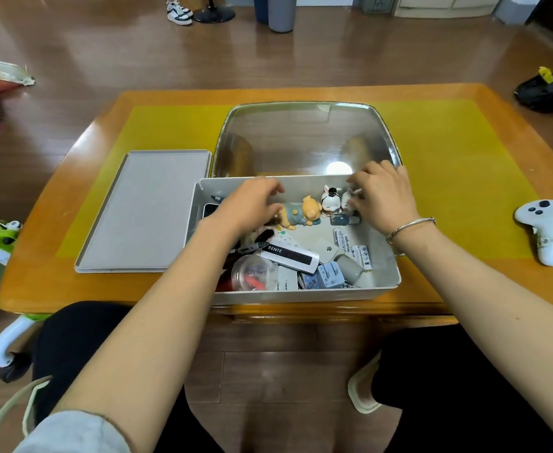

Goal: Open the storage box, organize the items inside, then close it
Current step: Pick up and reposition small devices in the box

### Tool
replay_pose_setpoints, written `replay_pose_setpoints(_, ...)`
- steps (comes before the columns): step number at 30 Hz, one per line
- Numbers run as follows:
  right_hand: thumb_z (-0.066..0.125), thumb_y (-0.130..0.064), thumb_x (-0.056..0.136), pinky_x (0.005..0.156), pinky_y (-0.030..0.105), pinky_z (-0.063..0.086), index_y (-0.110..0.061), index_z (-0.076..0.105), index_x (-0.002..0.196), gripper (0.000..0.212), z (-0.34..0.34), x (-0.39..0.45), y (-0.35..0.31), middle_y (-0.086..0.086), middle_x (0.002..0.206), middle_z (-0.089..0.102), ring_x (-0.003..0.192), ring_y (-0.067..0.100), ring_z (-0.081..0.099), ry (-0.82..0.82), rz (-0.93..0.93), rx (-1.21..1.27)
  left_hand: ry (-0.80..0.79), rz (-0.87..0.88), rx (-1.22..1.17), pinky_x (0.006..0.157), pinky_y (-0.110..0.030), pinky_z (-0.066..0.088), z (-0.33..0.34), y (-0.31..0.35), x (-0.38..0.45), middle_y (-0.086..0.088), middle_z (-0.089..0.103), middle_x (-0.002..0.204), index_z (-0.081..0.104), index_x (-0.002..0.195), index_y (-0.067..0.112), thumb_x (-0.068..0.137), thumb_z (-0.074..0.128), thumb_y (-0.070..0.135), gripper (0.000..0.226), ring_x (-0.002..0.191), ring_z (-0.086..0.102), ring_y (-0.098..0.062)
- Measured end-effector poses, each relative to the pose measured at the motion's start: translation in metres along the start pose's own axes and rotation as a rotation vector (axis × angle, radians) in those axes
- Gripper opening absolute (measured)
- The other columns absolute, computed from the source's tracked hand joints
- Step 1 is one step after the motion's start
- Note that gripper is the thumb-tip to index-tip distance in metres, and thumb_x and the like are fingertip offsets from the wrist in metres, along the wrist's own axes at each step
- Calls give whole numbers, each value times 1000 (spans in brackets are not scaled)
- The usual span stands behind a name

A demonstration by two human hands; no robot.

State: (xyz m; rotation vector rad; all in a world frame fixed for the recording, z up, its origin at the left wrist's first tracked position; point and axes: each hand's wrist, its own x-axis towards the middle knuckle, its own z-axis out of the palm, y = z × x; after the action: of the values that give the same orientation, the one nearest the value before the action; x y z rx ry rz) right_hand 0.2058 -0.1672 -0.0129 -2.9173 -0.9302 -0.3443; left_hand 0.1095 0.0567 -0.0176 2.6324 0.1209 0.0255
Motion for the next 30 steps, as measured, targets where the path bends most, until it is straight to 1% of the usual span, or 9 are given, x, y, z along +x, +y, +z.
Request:
replay_pose_setpoints(2, 65, -29, 84, 85, 39, 31, -17, 64, 113, 32, -4, -4, -7, 6, 109, 60, 106, 29, 48, 22, -14, 41, 76, -27, -40, 89, -30, 45, -8, -4, -14, 1, 58, 119, 58, 119, 19, 92, 61, 24, 28, 105, 54, -13)
replay_pose_setpoints(5, 64, -38, 84, 87, 38, 32, -21, 64, 113, 33, -9, -9, -24, 3, 111, 61, 107, 27, 49, -21, -60, 116, 201, -78, -17, 93, -35, 45, -18, -16, -37, 0, 60, 120, 60, 119, 19, 92, 61, 26, 28, 109, 54, -17)
replay_pose_setpoints(10, 62, -31, 87, 90, 39, 46, -17, 64, 113, 30, -8, -15, -56, 5, 110, 64, 105, 26, 57, -214, -139, 281, 347, -245, 75, 98, -42, 39, -20, -36, -73, -9, 56, 124, 63, 118, 15, 91, 60, 20, 28, 117, 46, -31)
replay_pose_setpoints(13, 61, -25, 89, 90, 32, 48, -12, 63, 115, 29, -1, -17, -75, 8, 111, 66, 104, 23, 61, -361, -141, 418, 387, -314, -24, 104, -42, 38, -13, -43, -93, -9, 43, 136, 48, 133, 13, 91, 60, 15, 44, 125, 43, -28)
replay_pose_setpoints(16, 58, -25, 91, 92, 37, 48, -12, 61, 117, 29, 7, -17, -91, 7, 107, 65, 101, 23, 60, -442, -120, 503, 362, -356, -132, 105, -37, 37, -1, -48, -105, -9, 34, 143, 34, 142, 13, 93, 57, 11, 54, 128, 42, -27)
replay_pose_setpoints(20, 56, -28, 92, 92, 35, 47, -12, 61, 117, 30, 15, -10, -112, 6, 109, 66, 101, 21, 60, -451, -133, 516, 327, -400, -214, 89, -25, 39, 10, -52, -108, -12, 38, 141, 32, 143, 17, 91, 52, -1, 58, 124, 48, -28)
replay_pose_setpoints(23, 56, -28, 92, 91, 32, 46, -12, 62, 116, 30, 15, 2, -131, 6, 114, 66, 105, 22, 60, -385, -154, 555, 365, -437, -227, 84, -33, 47, 11, -50, -107, -13, 45, 137, 33, 142, 21, 86, 57, -6, 67, 119, 51, -30)
replay_pose_setpoints(27, 59, -29, 89, 95, 37, 45, -12, 62, 117, 33, 15, 31, -169, 8, 119, 64, 110, 26, 57, -352, -231, 543, 513, -501, -152, 73, -34, 46, 15, -49, -111, -8, 58, 122, 38, 137, 20, 91, 55, 2, 53, 103, 59, -27)
replay_pose_setpoints(30, 65, -37, 82, 93, 38, 46, -12, 63, 113, 40, 21, 48, -195, 10, 115, 65, 109, 30, 57, -395, -281, 394, 546, -545, -131, 73, -37, 49, 17, -50, -113, -5, 63, 115, 44, 131, 19, 93, 56, 9, 41, 100, 62, -25)
